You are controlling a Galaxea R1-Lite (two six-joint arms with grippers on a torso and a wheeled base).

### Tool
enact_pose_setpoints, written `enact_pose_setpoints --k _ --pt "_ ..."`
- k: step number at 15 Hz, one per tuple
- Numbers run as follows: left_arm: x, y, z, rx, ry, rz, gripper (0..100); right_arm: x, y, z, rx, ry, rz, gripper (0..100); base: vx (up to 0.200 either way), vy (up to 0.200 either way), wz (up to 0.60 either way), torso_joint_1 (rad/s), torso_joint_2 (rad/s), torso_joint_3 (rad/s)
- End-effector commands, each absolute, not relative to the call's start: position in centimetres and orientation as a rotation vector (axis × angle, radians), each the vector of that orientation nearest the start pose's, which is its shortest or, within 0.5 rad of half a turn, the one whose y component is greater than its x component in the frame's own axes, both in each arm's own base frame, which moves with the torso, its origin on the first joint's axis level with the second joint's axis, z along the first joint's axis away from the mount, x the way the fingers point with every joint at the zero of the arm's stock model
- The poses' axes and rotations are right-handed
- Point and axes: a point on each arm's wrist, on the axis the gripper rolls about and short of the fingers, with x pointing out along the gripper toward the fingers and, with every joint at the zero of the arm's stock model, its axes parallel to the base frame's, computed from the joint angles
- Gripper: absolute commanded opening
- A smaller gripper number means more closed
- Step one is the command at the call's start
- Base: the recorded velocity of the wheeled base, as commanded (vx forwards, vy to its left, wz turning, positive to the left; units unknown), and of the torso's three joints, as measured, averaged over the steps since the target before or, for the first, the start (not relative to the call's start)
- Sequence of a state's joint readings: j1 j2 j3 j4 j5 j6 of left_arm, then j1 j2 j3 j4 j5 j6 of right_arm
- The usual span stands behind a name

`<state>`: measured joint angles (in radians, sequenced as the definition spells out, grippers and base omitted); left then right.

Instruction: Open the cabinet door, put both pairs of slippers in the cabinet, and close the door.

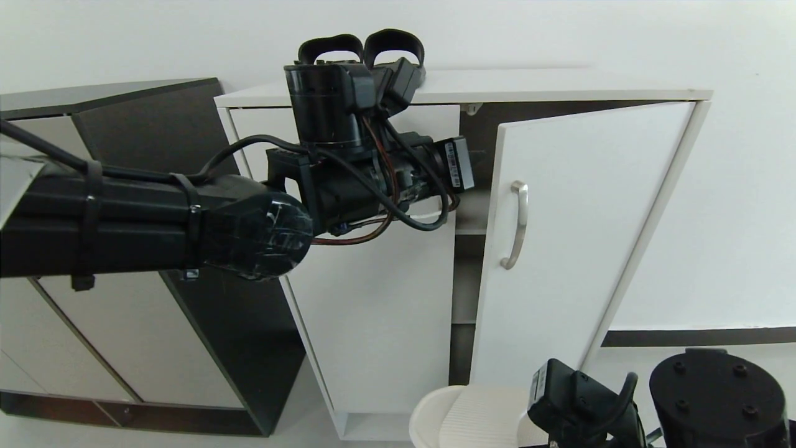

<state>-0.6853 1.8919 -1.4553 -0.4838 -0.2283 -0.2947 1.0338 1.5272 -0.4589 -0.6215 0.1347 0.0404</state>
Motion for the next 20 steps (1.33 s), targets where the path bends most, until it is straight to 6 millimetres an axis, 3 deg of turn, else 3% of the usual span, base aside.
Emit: enact_pose_setpoints --k 1,5,7,9,11,12,13,14,15,17,18,20 --pt "29.0 -25.6 28.1 -0.28 0.095 -0.938 0 11.0 20.2 13.7 -0.177 0.456 1.163 0 -0.2 0.0 0.0 -0.002 0.0 0.002" --pt "24.1 -29.7 28.1 -0.268 0.117 -1.093 0 11.2 20.7 13.1 -0.191 0.476 1.152 0 -0.2 0.0 0.0 0.001 0.0 0.005" --pt "22.6 -30.8 28.1 -0.263 0.123 -1.142 0 11.2 20.8 13.2 -0.189 0.472 1.154 0 -0.2 0.0 0.0 0.002 0.0 0.007" --pt "22.4 -31.0 28.1 -0.255 0.118 -1.147 0 11.2 20.9 13.3 -0.185 0.467 1.155 0 -0.2 0.0 0.0 -0.002 0.0 0.005" --pt "24.1 -29.3 28.5 -0.263 0.063 -1.04 0 12.1 21.4 13.4 -0.157 0.477 1.104 0 0.0 0.0 0.0 0.0 0.0 0.0" --pt "25.0 -26.5 28.9 -0.23 0.003 -0.865 0 14.0 21.9 13.2 -0.136 0.477 0.949 0 0.0 0.0 0.0 0.0 0.0 0.0" --pt "24.5 -23.8 28.6 -0.148 0.005 -0.741 0 15.7 21.9 13.4 -0.127 0.457 0.827 0 0.0 0.0 0.0 0.0 0.0 0.0" --pt "24.0 -22.3 28.3 -0.097 0.017 -0.697 0 16.3 21.8 13.7 -0.119 0.444 0.783 0 0.0 0.0 0.0 0.0 0.0 0.0" --pt "21.9 -17.8 28.2 -0.053 0.013 -0.607 0 17.3 21.5 14.0 -0.099 0.427 0.707 0 0.0 0.0 0.0 0.0 0.0 0.0" --pt "17.9 -10.9 27.9 -0.057 -0.013 -0.425 0 19.5 21.1 15.1 -0.061 0.384 0.599 0 0.0 0.0 0.0 0.0 0.0 0.0" --pt "16.3 -9.3 27.7 -0.059 -0.024 -0.378 0 20.1 21.2 15.3 -0.047 0.375 0.563 0 0.0 0.0 0.0 0.0 0.0 0.0" --pt "9.7 -3.6 26.2 -0.055 -0.031 -0.215 0 22.2 21.9 15.2 -0.018 0.353 0.41 0 0.0 0.0 0.0 0.0 0.0 0.0"
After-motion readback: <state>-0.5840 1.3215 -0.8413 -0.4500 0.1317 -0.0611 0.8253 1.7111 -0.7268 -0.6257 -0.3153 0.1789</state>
